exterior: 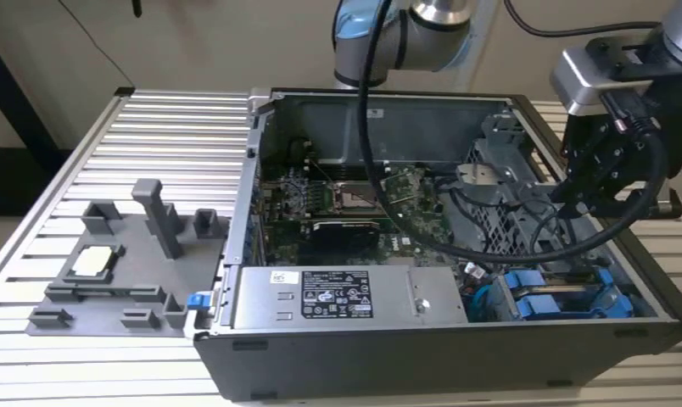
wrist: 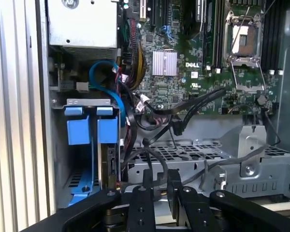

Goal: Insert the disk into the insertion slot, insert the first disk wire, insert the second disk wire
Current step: 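Insert the first disk wire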

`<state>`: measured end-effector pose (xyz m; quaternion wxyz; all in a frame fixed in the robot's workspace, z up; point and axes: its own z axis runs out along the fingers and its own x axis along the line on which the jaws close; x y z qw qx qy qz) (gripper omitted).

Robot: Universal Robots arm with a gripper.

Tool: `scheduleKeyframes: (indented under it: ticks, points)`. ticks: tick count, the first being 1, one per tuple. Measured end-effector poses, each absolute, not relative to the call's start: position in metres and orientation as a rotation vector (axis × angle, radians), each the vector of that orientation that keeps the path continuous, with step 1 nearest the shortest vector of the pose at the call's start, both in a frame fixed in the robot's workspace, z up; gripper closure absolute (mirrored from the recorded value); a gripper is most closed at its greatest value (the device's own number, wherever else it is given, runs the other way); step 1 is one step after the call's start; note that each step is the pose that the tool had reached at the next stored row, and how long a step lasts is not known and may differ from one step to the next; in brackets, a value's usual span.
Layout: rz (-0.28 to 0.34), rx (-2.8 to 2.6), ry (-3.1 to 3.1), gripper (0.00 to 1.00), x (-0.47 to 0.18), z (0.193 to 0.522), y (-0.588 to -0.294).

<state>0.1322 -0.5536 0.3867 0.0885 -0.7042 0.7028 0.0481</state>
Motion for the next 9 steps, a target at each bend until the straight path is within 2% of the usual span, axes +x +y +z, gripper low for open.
scheduleKeyframes:
  ticks: [9]
  points:
    - [0.195, -2.070, 2.062, 0.73, 0.103, 0.384, -0.552]
